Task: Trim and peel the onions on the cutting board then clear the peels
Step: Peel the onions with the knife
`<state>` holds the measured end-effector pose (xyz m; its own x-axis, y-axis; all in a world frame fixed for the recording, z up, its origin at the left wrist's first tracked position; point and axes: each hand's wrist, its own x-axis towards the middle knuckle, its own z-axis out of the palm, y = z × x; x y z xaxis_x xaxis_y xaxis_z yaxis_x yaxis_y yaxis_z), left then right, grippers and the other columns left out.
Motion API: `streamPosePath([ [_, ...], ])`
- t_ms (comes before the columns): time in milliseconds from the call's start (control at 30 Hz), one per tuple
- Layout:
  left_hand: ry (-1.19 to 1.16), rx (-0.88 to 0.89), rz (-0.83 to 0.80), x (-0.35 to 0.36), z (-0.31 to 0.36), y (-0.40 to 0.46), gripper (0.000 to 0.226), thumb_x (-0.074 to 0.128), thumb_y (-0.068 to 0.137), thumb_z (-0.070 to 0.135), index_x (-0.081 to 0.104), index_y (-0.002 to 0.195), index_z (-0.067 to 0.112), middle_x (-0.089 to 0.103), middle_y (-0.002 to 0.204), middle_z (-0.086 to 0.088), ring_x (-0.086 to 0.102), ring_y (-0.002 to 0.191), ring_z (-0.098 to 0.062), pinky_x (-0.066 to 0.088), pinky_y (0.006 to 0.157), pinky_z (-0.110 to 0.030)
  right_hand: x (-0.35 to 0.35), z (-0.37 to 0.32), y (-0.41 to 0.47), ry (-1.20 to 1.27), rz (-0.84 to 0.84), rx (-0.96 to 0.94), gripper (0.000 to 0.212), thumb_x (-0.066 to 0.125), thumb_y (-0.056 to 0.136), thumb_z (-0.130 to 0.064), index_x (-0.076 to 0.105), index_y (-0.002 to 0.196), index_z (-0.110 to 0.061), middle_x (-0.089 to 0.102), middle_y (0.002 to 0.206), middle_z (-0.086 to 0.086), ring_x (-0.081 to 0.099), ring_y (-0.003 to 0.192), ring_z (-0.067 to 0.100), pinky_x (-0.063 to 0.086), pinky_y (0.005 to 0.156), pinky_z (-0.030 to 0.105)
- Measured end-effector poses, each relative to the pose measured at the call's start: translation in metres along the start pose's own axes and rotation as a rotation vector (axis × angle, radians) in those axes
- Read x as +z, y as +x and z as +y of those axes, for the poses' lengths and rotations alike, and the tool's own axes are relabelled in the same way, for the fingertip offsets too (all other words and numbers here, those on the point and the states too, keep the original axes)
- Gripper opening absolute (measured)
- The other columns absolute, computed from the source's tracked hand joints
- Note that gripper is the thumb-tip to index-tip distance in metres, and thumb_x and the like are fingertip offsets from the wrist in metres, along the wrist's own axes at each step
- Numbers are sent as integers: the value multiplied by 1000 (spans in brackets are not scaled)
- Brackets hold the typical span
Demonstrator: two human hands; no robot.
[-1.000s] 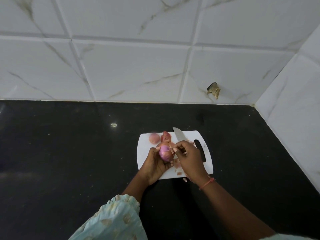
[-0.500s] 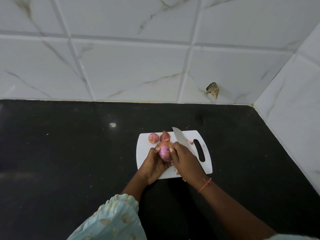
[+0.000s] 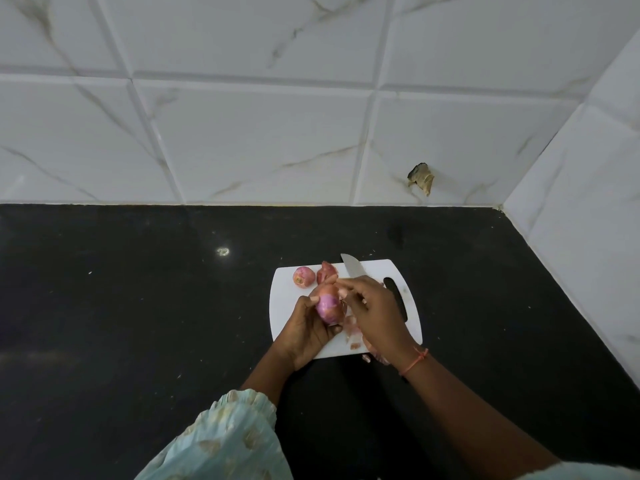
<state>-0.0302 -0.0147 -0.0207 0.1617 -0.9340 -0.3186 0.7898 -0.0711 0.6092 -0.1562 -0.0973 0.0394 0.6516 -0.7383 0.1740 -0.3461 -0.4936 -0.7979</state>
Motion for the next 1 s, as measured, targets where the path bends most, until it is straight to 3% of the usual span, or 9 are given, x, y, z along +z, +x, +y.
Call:
streamPosePath([
  [167, 19, -15, -8, -2, 0, -1, 56, 50, 89, 36, 53, 137, 8, 66, 121, -17, 62, 99, -22, 47, 87, -34, 9, 2, -5, 70, 85, 39, 3, 68, 90, -14, 66, 91, -16, 63, 93, -7, 59, 83, -3, 47, 63, 9],
  [267, 18, -20, -6, -2, 1, -1, 57, 50, 89, 35, 52, 138, 7, 67, 122, -19, 63, 99, -23, 47, 87, -34, 10, 6, -2, 35, 32, 17, 9, 64, 92, -12, 62, 89, -20, 60, 91, -10, 58, 86, 1, 43, 72, 8],
  [400, 29, -14, 8, -2, -2, 2, 59, 50, 90, 36, 49, 142, 7, 67, 121, -18, 66, 97, -23, 54, 81, -32, 11, 15, 2, -148, -45, 5, 9, 51, 99, -19, 55, 92, -24, 57, 97, -6, 54, 90, 7, 45, 76, 21],
  [600, -24, 2, 71, -6, -2, 7, 64, 61, 89, 40, 52, 139, 1, 64, 126, -21, 67, 103, -24, 57, 87, -34, 14, 15, -2, -292, -80, -93, 6, 48, 97, -12, 53, 98, -16, 56, 101, 1, 51, 94, 16, 48, 79, 35],
  [700, -5, 0, 69, -5, -2, 8, 67, 62, 90, 39, 48, 142, -1, 63, 128, -24, 68, 103, -27, 57, 92, -37, 9, 18, -5, -229, 29, -50, 9, 50, 98, -16, 57, 92, -17, 59, 94, -2, 54, 90, 15, 49, 78, 36],
  [767, 5, 9, 57, -3, -2, 7, 63, 63, 92, 39, 49, 141, 1, 65, 128, -23, 70, 101, -27, 58, 91, -37, 3, 22, -6, -165, 159, 2, 14, 51, 96, -10, 61, 89, -17, 57, 92, -5, 55, 88, 13, 50, 78, 35],
  [867, 16, 34, 33, -1, -2, 5, 65, 63, 92, 40, 47, 144, 6, 62, 134, -23, 68, 110, -29, 59, 92, -37, -4, 19, -9, -93, 205, -9, 32, 54, 88, 1, 66, 106, -22, 55, 107, -10, 58, 95, 7, 50, 81, 22],
  [1000, 58, 67, 4, -2, -3, 6, 85, 76, 84, 48, 41, 148, 5, 57, 140, -26, 64, 116, -33, 58, 86, -36, -9, 5, -12, 48, 23, -115, 25, 63, 94, -19, 65, 118, -24, 57, 114, -12, 56, 105, 2, 45, 86, 12],
])
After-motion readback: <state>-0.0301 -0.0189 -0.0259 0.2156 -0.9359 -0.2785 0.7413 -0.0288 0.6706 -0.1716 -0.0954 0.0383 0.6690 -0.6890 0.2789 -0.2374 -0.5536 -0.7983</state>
